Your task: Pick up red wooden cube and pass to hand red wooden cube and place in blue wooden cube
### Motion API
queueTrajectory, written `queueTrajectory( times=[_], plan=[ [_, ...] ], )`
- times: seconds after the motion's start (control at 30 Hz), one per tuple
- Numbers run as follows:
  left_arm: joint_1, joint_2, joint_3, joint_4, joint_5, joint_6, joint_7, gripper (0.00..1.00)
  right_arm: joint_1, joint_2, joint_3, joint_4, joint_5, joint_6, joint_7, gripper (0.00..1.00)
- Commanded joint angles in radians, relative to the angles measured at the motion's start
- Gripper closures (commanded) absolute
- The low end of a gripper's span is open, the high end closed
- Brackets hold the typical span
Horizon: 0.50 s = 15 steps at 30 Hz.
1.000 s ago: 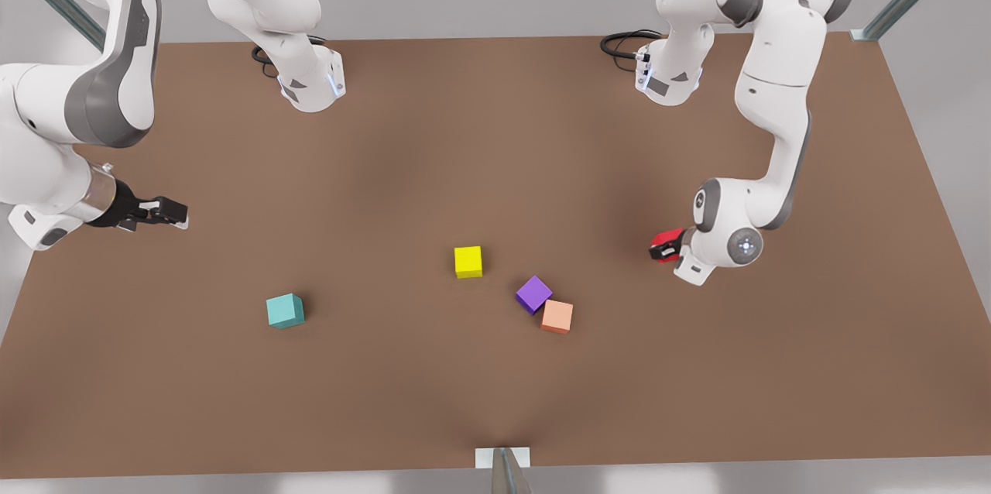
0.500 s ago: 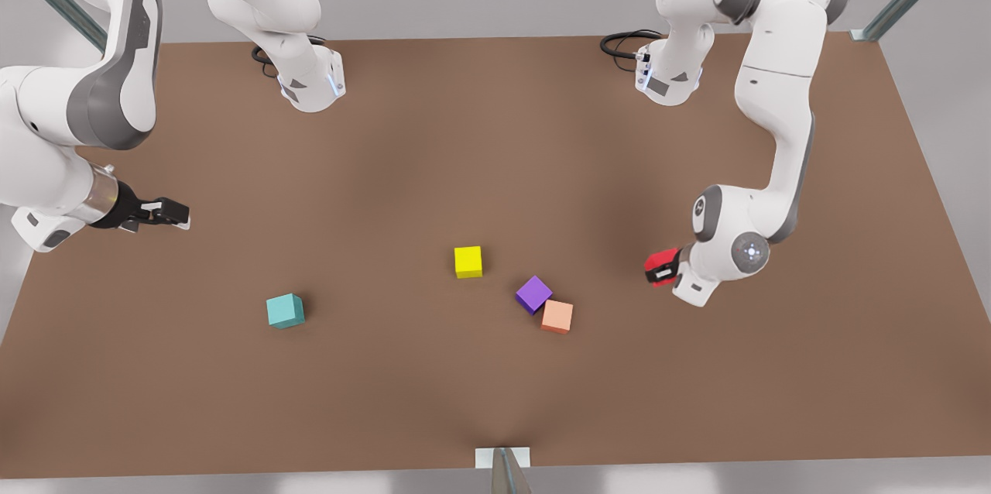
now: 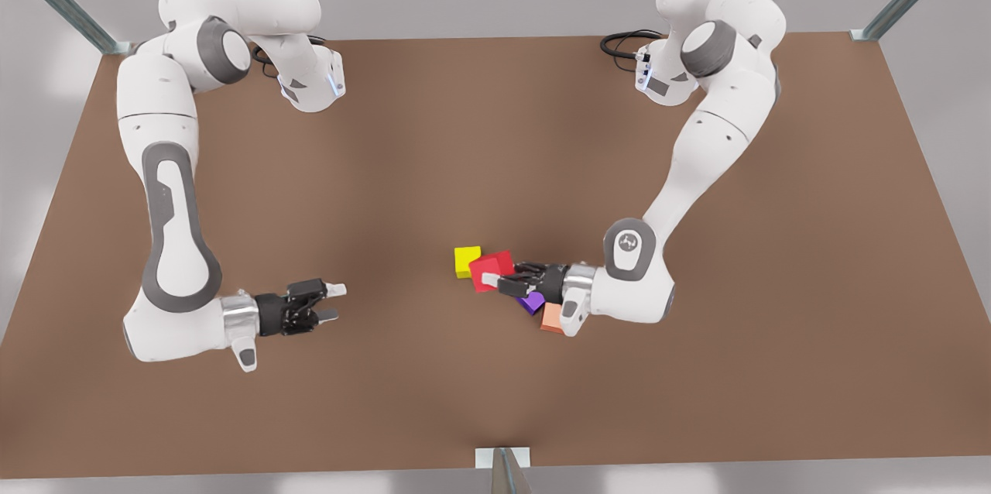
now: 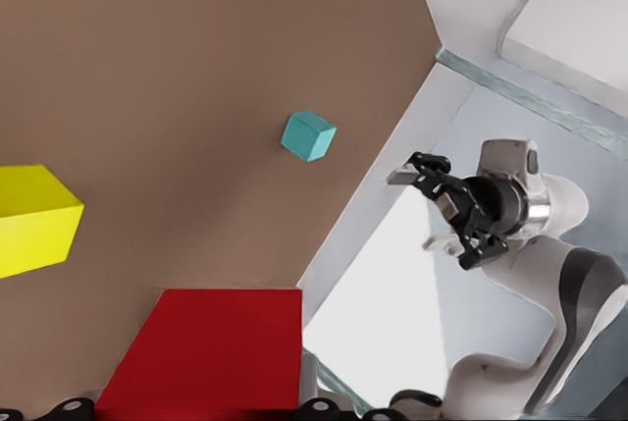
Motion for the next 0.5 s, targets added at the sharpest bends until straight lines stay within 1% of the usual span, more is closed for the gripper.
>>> queueTrajectory(
  times=[0.0, 0.07, 0.13, 0.2, 0.37, 0.47],
  plan=[
    [0.000, 0.015, -0.002, 0.014, -0.106, 0.034, 0.301, 0.31, 0.007, 0.023, 0.023, 0.000, 0.122, 0.068, -1.228, 0.00],
    [-0.003, 0.051, -0.022, 0.031, -0.145, 0.072, 0.384, 0.31, 0.009, 0.053, 0.064, -0.014, 0.140, 0.070, -1.281, 0.00],
    [-0.007, 0.077, -0.041, 0.049, -0.149, 0.086, 0.460, 0.31, 0.018, 0.074, 0.078, -0.014, 0.168, 0.070, -1.291, 0.00],
    [-0.009, 0.082, -0.041, 0.046, -0.148, 0.086, 0.549, 0.31, 0.046, 0.080, 0.079, -0.016, 0.223, 0.071, -1.313, 0.00],
    [-0.009, 0.085, -0.041, 0.043, -0.149, 0.088, 0.548, 0.31, 0.084, 0.088, 0.079, -0.046, 0.295, 0.071, -1.353, 0.00],
    [-0.011, 0.091, -0.041, 0.043, -0.149, 0.101, 0.549, 0.31, 0.112, 0.103, 0.079, -0.045, 0.338, 0.114, -1.353, 0.00]
  ],
)
